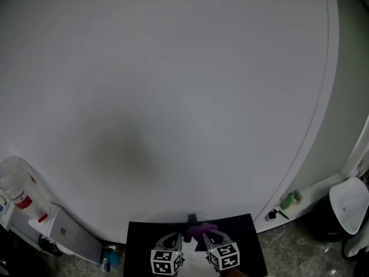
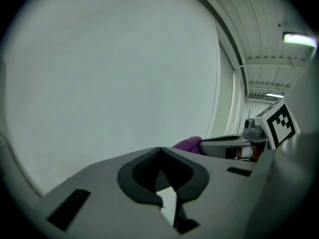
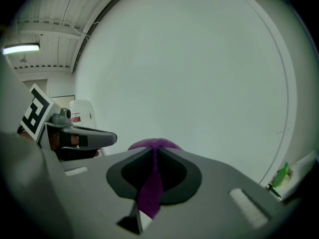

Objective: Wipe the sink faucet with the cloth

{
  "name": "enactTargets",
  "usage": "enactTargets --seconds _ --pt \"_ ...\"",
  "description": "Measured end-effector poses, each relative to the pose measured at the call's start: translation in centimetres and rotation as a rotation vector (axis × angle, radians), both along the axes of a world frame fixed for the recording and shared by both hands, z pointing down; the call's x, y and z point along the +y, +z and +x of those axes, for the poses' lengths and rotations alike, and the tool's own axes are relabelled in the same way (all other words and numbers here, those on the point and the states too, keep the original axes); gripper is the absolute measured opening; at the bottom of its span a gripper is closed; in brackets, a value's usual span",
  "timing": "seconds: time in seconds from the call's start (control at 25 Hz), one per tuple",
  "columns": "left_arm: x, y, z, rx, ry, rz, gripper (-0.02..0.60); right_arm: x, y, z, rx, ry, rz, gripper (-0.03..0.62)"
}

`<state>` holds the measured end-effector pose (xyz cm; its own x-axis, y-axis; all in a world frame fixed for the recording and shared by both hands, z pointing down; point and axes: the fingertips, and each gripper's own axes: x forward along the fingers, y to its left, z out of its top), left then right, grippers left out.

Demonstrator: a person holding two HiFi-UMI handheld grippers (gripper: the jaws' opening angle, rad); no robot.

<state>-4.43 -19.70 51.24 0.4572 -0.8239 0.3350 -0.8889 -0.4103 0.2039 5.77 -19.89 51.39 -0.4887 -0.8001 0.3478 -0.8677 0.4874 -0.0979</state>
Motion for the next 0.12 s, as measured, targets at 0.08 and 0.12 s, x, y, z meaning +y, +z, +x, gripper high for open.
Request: enactTargets --seconds 0.08,0.12 --pt "-0.01 0.12 0.06 0.0 0.003 -0.002 0.005 0.01 0.07 -0.01 -0.001 0.001 -0.001 0.031" --pt "-0.01 0.18 0.09 -0.001 0.004 -0.003 0.005 0.02 0.12 -0.02 -0.001 0.002 -0.002 0.031"
